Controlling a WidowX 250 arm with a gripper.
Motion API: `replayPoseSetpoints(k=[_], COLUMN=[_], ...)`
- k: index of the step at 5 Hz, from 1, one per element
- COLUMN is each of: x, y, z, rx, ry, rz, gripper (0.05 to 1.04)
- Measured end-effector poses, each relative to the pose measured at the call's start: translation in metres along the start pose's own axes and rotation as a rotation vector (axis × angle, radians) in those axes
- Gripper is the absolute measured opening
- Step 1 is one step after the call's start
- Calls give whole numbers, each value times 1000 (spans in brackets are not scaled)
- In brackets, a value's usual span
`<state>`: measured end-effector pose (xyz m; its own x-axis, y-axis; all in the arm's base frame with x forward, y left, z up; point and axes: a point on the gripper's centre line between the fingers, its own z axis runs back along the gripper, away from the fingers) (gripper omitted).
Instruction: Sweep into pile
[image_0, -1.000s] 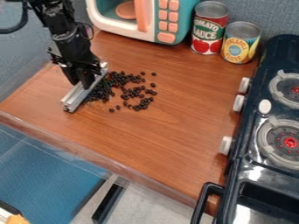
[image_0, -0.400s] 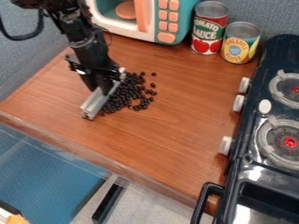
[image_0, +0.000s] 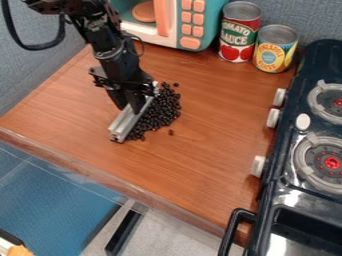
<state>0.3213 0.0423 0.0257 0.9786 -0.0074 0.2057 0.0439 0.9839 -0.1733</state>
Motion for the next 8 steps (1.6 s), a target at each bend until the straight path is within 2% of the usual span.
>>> replayPoseSetpoints(k=[1, 3, 4, 5, 6, 7, 8], x=[-1, 0, 9, 27, 43, 58, 63], y=[-19, -28, -32, -13, 12, 49, 90], z=[-3, -4, 3, 27, 54, 61, 38], rx=[-24, -45, -67, -71, -41, 30, 105], ry=[8, 12, 10, -37, -86, -90, 8], rz=[-5, 12, -7, 20, 26, 8, -8], gripper=[332, 331, 332, 331, 332, 331, 332])
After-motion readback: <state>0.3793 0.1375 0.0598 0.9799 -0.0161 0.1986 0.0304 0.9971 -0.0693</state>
